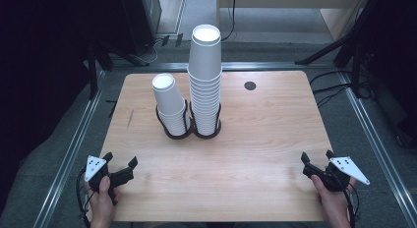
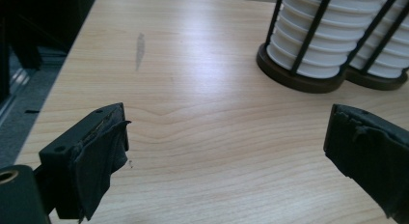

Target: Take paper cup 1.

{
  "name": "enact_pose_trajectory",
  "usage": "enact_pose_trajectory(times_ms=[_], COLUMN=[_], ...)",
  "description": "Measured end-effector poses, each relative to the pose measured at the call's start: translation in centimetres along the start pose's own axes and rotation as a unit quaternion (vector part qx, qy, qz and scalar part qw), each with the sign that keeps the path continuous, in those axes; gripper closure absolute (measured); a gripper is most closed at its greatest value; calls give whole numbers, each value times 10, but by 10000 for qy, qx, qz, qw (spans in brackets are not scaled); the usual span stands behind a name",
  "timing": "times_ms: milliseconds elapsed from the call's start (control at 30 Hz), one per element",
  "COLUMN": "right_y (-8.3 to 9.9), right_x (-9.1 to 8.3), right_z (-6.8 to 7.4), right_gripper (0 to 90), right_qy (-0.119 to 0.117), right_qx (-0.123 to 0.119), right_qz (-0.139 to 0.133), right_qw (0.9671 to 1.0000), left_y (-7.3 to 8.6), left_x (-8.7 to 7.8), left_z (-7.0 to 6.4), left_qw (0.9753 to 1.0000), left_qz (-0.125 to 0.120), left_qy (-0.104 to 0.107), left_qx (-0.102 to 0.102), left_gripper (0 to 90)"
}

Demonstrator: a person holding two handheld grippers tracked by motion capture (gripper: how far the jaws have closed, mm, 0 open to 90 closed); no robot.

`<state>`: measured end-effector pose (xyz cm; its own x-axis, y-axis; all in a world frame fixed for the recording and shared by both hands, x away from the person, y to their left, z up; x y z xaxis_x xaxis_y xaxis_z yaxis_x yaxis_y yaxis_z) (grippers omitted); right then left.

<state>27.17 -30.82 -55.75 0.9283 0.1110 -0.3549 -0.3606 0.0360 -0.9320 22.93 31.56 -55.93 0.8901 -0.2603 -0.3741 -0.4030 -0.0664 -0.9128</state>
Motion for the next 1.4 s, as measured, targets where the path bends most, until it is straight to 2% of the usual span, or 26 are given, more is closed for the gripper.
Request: enact_pose_trajectory(times_ms=[100, 333, 467, 567, 633, 667, 800, 867, 900, 1000, 1133, 1200, 1233, 1267, 1400], right_y=[0, -2, -6, -15, -20, -27, -41, -50, -50, -65, -80, -86, -86, -94, -106], right_x=[0, 0, -1, -1, -2, -3, -7, -11, -11, -12, -9, -6, -6, -4, 0], right_z=[-1, 3, 5, 8, 11, 16, 29, 36, 36, 50, 70, 79, 79, 90, 106], right_gripper=[136, 137, 136, 136, 135, 134, 123, 82, 82, 63, 48, 43, 43, 43, 42], right_qy=[9, -31, -59, -59, -113, -180, -315, -400, -400, -530, -729, -791, -791, -862, -985], right_qx=[56, -137, -74, -23, 20, 53, -86, -128, -128, -106, -122, -169, -169, -157, -244], right_qz=[-8, -7, -39, -132, -174, -214, -346, -386, -386, -451, -549, -593, -593, -661, -772], right_qw=[10000, 9999, 9999, 9999, 9998, 9996, 9989, 9984, 9984, 9975, 9958, 9950, 9950, 9940, 9918], left_y=[0, 0, 0, -2, -3, -5, -6, -5, -5, -5, -3, -2, -2, -2, -1], left_x=[1, -1, 1, 4, 3, 4, 7, 9, 9, 7, 7, 8, 8, 8, 6], left_z=[0, 1, 2, 7, 8, 10, 7, 4, 4, 4, 8, 7, 7, 5, 6], left_qw=[10000, 9995, 9995, 9991, 9990, 9991, 9995, 9994, 9994, 9994, 9986, 9986, 9986, 9988, 9986], left_qz=[4, -25, -67, -10, -9, -24, 89, 157, 157, 67, 15, 66, 66, 65, 60], left_qy=[41, 281, 256, 192, 205, 113, 36, 20, 20, 66, 97, 105, 105, 110, 148], left_qx=[-1, -105, -164, -369, -404, -402, -298, -296, -296, -330, -513, -521, -521, -481, -509], left_gripper=[18, 19, 19, 19, 19, 19, 19, 19, 19, 18, 18, 18, 18, 18, 18])
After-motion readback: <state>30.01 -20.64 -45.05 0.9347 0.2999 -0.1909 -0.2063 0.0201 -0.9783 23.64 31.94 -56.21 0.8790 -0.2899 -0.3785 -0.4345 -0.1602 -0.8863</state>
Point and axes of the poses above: each handheld gripper's, and its own axes: x roughly forward along the jaws, y roughly out of its underside, z roughly to its left, the point moved 3 cm from there along x, roughly forward along the jaws, and after that the axes turned 3 degrees about y, right-handed, at the moved point
